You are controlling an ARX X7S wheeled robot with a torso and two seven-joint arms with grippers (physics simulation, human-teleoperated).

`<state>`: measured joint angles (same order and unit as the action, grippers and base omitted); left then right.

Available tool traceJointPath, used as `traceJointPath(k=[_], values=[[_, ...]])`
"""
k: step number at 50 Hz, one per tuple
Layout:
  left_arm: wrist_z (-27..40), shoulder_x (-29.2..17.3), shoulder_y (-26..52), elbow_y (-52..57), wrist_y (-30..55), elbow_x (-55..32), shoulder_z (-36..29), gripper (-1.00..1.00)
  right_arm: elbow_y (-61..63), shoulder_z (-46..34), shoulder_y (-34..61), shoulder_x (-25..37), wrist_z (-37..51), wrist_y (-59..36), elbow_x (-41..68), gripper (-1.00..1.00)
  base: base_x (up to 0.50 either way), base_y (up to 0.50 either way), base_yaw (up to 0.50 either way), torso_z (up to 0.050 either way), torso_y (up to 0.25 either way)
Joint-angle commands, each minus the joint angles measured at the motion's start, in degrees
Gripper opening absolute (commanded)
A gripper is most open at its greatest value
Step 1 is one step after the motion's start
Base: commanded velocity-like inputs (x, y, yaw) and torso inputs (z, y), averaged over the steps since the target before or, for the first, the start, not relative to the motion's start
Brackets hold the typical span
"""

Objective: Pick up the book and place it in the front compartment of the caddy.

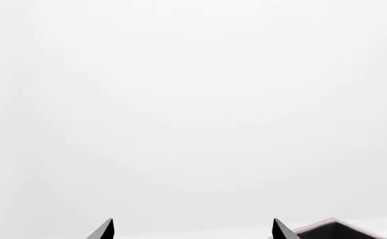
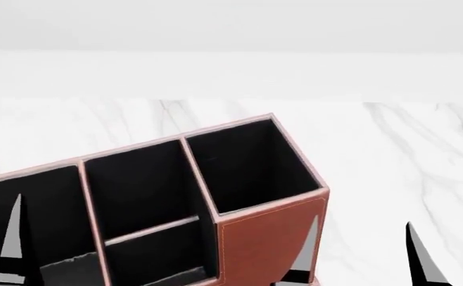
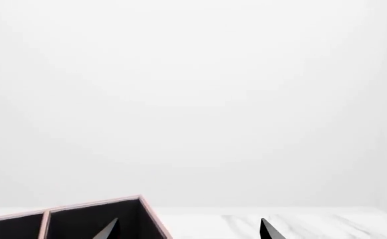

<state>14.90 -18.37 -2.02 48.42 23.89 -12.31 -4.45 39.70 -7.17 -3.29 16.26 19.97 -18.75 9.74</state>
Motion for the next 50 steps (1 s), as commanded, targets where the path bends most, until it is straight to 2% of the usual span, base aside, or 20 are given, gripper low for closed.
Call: traceJointPath(k=[1,2,6,8,11,17,25,27,36,50], values=[[-8.54,-3.04,2.9,0.33,-1.37,-5.45,1.63,1.0,0.59,1.0,-0.28,-0.71,-1.54,0.6,-0.17,1.0,0.0,0.0,0.0,0.0,0.0],[-9.05,-3.34,3.0,0.07,-2.17,-5.1,1.39,1.0,0.5,0.98,-0.3,-0.69,-1.53,0.73,-0.14,1.0,0.0,0.0,0.0,0.0,0.0],[-10.97,-3.07,3.97,-0.85,0.42,-14.46,4.33,1.0,0.92,0.88,-0.2,-0.55,-1.33,0.43,0.02,1.0,0.0,0.0,0.0,0.0,0.0],[-13.57,-5.28,5.35,-0.79,2.62,-16.93,3.28,1.0,0.96,0.97,-0.18,-0.46,-1.26,0.39,0.18,1.0,0.0,0.0,0.0,0.0,0.0],[-14.72,-5.64,6.27,-0.91,2.94,-18.92,3.25,1.0,0.89,1.04,-0.23,-0.34,-1.17,0.63,0.28,1.0,0.0,0.0,0.0,0.0,0.0],[-17.37,-6.93,7.43,-2.06,2.77,-18.52,1.02,1.0,0.93,0.83,-0.2,-0.14,-0.95,0.58,0.36,1.0,0.0,0.0,0.0,0.0,0.0],[-20.23,-10.79,10.56,-2.44,7.54,-18.64,-2.95,1.0,1.12,0.82,0.03,0.13,-0.61,0.38,0.61,1.0,0.0,0.0,0.0,0.0,0.0],[-20.57,-10.79,11.36,-2.78,9.07,-21.36,-2.36,1.0,0.97,0.72,0.04,0.19,-0.58,0.5,0.6,1.0,0.0,0.0,0.0,0.0,0.0],[-26.53,-14.46,12.79,-3.63,11.06,-22.24,-6.93,1.0,1.25,0.82,-0.09,0.54,-0.2,0.44,0.86,1.0,0.0,0.0,0.0,0.0,0.0],[-29.54,-17.32,17.27,-2.41,18.34,-27.55,-9.97,1.0,1.46,0.66,-0.02,0.94,0.19,0.63,1.25,1.0,0.0,0.0,0.0,0.0,0.0]])
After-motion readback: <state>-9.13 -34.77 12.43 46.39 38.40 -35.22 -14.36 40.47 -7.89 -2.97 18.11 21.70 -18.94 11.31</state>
